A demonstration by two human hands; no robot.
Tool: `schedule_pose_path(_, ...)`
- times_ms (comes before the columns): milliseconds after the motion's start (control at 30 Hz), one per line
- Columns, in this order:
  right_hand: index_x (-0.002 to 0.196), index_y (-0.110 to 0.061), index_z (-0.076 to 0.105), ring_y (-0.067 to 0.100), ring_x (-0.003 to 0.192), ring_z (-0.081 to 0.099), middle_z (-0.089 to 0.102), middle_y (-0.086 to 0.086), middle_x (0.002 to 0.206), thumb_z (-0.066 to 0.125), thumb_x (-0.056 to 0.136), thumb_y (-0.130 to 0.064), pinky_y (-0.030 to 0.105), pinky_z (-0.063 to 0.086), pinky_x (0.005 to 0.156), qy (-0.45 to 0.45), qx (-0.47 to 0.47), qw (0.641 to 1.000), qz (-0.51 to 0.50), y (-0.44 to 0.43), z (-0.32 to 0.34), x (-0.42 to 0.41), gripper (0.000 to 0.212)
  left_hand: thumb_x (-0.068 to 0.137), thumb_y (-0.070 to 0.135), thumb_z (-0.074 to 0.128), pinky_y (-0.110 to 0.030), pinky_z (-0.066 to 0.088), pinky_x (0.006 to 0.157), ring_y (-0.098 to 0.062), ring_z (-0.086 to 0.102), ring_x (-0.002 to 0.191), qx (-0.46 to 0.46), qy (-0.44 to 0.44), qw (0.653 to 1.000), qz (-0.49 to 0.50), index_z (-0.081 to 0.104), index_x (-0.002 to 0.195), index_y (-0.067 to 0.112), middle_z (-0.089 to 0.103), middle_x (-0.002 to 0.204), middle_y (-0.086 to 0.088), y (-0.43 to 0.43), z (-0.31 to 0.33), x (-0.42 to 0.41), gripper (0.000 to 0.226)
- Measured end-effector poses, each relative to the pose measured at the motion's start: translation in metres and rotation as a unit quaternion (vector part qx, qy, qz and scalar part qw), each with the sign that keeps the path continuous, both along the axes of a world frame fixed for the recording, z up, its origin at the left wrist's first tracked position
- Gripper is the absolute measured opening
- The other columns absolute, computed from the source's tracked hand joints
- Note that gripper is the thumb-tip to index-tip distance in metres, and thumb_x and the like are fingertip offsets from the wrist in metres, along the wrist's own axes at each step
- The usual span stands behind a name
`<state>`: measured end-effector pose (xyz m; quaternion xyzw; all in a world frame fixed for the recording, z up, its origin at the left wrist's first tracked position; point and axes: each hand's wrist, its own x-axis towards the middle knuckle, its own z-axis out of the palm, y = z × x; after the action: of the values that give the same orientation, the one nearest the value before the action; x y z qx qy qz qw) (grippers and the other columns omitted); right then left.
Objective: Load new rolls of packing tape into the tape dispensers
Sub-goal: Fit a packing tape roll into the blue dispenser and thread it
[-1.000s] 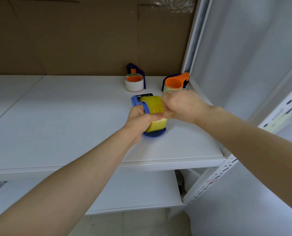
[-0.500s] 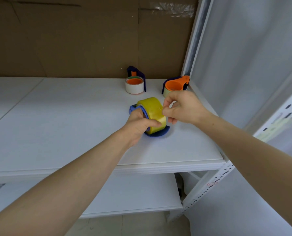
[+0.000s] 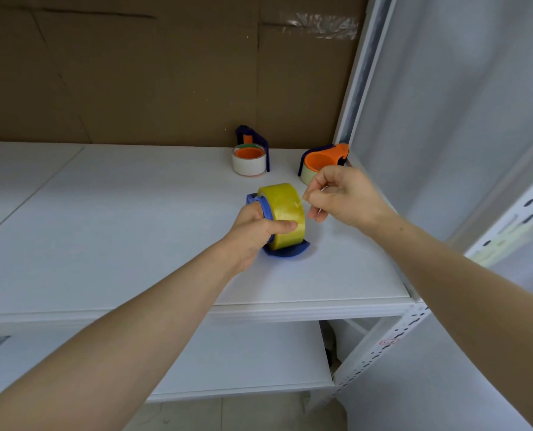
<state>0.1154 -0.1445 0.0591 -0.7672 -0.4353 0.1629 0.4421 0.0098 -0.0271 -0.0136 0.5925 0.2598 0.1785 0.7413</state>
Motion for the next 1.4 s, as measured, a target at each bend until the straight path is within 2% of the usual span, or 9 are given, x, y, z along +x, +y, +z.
schedule_pose_path(233, 0.073, -0.013, 0.057, 0.011, 0.064, 0.070, 0.067, 0.003, 0.089, 0.055, 0.084, 0.005, 0.022, 0.058, 0.064, 0.026, 0.052, 0.998, -0.004, -0.005, -0.008, -0.003, 0.021, 0.066, 0.001, 0.078, -0.046, 0.044, 0.103, -0.030, 0.060, 0.112, -0.001, 0.000, 1.000, 0.010, 0.057, 0.123, 0.005, 0.065, 0.119, -0.013, 0.001, -0.002, 0.001, 0.061)
schedule_pose_path(367, 0.073, -0.010, 0.057, 0.015, 0.070, 0.072, 0.067, 0.007, 0.079, 0.056, 0.084, 0.006, 0.023, 0.058, 0.066, 0.057, 0.070, 0.996, -0.010, -0.008, -0.011, -0.002, 0.020, 0.072, -0.005, 0.072, -0.045, 0.045, 0.102, -0.030, 0.061, 0.111, -0.002, 0.002, 1.000, 0.014, 0.057, 0.122, 0.004, 0.065, 0.118, -0.014, -0.001, 0.000, 0.000, 0.053)
schedule_pose_path(500, 0.073, -0.003, 0.057, 0.013, 0.057, 0.069, 0.067, 0.005, 0.063, 0.047, 0.087, 0.008, 0.019, 0.056, 0.055, 0.135, 0.147, 0.978, -0.067, -0.013, 0.008, 0.003, 0.020, 0.072, -0.005, 0.072, -0.045, 0.045, 0.102, -0.029, 0.061, 0.111, -0.008, 0.005, 1.000, 0.009, 0.056, 0.124, 0.004, 0.065, 0.119, -0.014, 0.001, 0.000, 0.000, 0.055)
schedule_pose_path(633, 0.071, -0.002, 0.061, 0.013, 0.040, 0.057, 0.071, 0.005, 0.065, 0.055, 0.084, 0.002, 0.019, 0.039, 0.035, 0.189, 0.032, 0.980, -0.046, -0.015, 0.021, -0.002, 0.015, 0.072, -0.004, 0.073, -0.044, 0.043, 0.104, -0.029, 0.059, 0.113, 0.007, 0.012, 1.000, 0.000, 0.054, 0.127, 0.006, 0.064, 0.121, -0.012, -0.003, 0.003, 0.000, 0.060)
schedule_pose_path(767, 0.076, 0.002, 0.064, 0.010, 0.038, 0.049, 0.071, 0.011, 0.070, 0.062, 0.082, 0.000, 0.017, 0.033, 0.033, 0.251, -0.044, 0.967, -0.022, -0.007, 0.013, -0.011, 0.007, 0.047, -0.003, 0.069, -0.045, 0.045, 0.101, -0.033, 0.059, 0.111, 0.006, 0.005, 1.000, -0.006, 0.056, 0.120, 0.001, 0.064, 0.117, -0.016, -0.004, 0.008, -0.001, 0.074)
schedule_pose_path(933, 0.090, 0.011, 0.067, 0.009, 0.042, 0.052, 0.071, 0.013, 0.075, 0.064, 0.080, 0.000, 0.017, 0.038, 0.036, 0.251, -0.072, 0.965, -0.018, -0.001, 0.004, -0.016, 0.015, 0.038, 0.002, 0.044, -0.022, 0.046, 0.067, -0.024, 0.055, 0.072, -0.081, -0.036, 0.996, -0.018, 0.046, 0.080, 0.003, 0.053, 0.075, -0.011, -0.008, 0.018, -0.009, 0.043)
schedule_pose_path(1067, 0.087, 0.009, 0.067, 0.012, 0.043, 0.053, 0.072, 0.019, 0.086, 0.056, 0.082, 0.003, 0.018, 0.038, 0.036, 0.260, -0.059, 0.964, -0.024, 0.002, 0.004, -0.016, 0.014, 0.040, 0.010, 0.049, -0.030, 0.047, 0.078, -0.030, 0.043, 0.090, -0.105, -0.064, 0.992, -0.039, 0.040, 0.103, 0.010, 0.041, 0.101, -0.013, -0.004, 0.017, -0.011, 0.064)
schedule_pose_path(1233, 0.082, 0.004, 0.069, 0.013, 0.041, 0.052, 0.073, 0.016, 0.080, 0.053, 0.082, 0.005, 0.018, 0.036, 0.035, 0.224, -0.061, 0.973, -0.019, 0.006, 0.005, -0.019, 0.016, 0.060, -0.002, 0.057, -0.030, 0.052, 0.085, -0.023, 0.063, 0.094, -0.065, -0.056, 0.994, -0.069, 0.057, 0.114, 0.002, 0.064, 0.102, -0.009, -0.004, 0.014, -0.012, 0.055)
schedule_pose_path(1400, 0.087, 0.006, 0.070, 0.012, 0.043, 0.053, 0.072, 0.014, 0.078, 0.059, 0.081, 0.001, 0.020, 0.038, 0.036, 0.188, -0.067, 0.980, -0.022, 0.008, 0.005, -0.020, 0.013, 0.077, -0.014, 0.063, -0.034, 0.047, 0.098, -0.027, 0.059, 0.114, -0.004, -0.028, 0.999, -0.041, 0.051, 0.131, 0.003, 0.062, 0.122, -0.013, -0.003, 0.008, -0.010, 0.058)
